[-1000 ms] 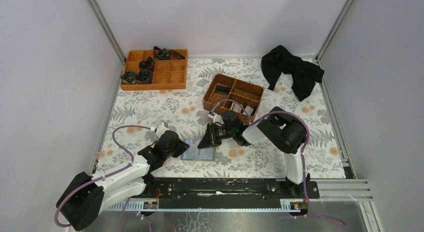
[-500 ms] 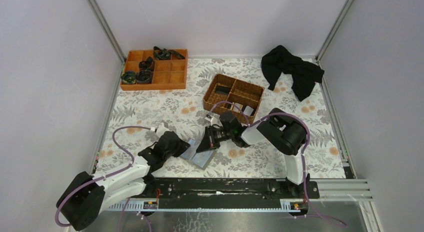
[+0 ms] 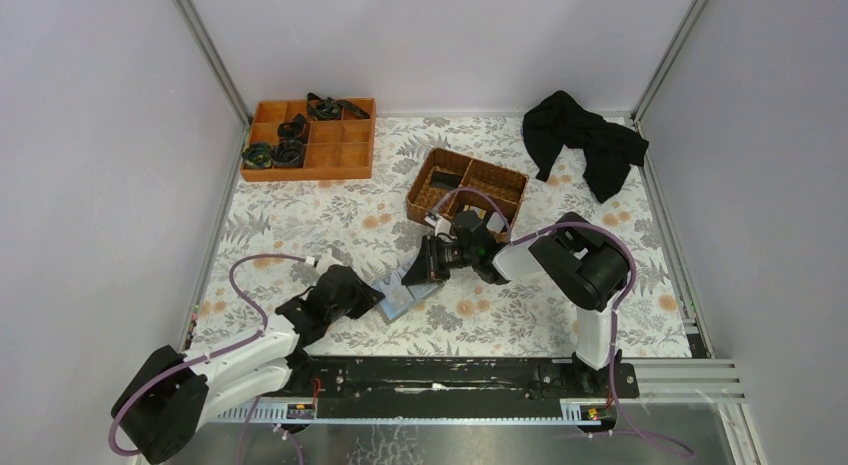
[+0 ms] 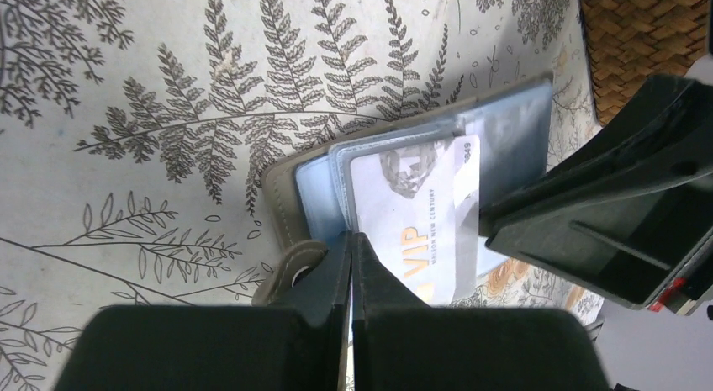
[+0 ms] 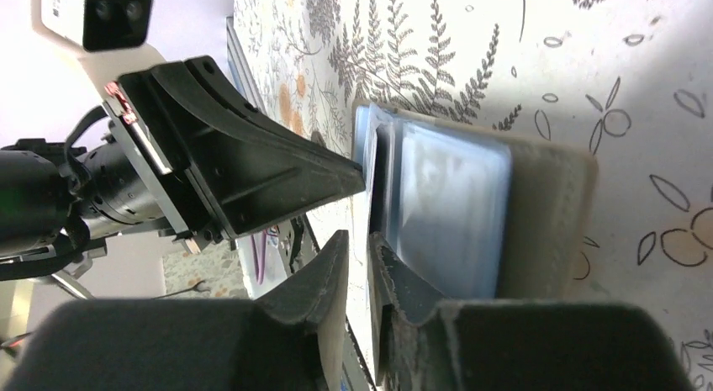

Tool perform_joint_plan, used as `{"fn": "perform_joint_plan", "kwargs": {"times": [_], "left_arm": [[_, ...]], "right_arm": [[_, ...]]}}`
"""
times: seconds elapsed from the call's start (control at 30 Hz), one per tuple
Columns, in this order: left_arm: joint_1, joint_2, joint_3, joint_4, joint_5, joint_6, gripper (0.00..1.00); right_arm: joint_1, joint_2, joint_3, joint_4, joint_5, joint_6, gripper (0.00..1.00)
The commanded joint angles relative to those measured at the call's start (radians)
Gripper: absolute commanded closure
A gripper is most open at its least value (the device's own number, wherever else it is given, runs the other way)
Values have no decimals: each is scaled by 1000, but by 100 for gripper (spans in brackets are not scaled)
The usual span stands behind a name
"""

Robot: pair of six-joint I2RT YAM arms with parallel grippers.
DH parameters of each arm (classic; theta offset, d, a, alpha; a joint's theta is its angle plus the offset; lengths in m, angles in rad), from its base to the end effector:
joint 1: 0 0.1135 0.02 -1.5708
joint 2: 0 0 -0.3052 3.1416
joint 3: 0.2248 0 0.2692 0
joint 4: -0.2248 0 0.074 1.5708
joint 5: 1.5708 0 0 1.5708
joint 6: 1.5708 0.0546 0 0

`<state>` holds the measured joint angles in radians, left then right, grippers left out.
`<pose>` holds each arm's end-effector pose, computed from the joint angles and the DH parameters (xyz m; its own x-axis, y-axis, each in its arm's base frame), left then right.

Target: Take the credit cards out of the card holder

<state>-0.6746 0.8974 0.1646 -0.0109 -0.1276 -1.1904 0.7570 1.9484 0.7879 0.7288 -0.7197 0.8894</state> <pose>0.1287 -0.0940 0.1344 -0.7036 -0.6165 -0.3533 -0.2881 0.7020 -0.6514 0.2637 0.2986 0.1323 -0.9307 -0.0757 -0.3579 -0.3632 0.3085 0.8792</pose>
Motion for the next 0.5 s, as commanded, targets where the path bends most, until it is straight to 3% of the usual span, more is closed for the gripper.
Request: {"fn": "perform_joint_plan", "kwargs": {"times": [0.0,0.33,0.47], "left_arm": [[-11,10,-21,-11,52,18,100],[-10,6,-38,13,57,13,100],[-10,19,-41,33,62,13,100]], "right_arm": [[-5,-52,51,5,18,-44,77],[-2,-42,39,1,6,-59,76],[6,-61,60,-91,16,-125,76]]}}
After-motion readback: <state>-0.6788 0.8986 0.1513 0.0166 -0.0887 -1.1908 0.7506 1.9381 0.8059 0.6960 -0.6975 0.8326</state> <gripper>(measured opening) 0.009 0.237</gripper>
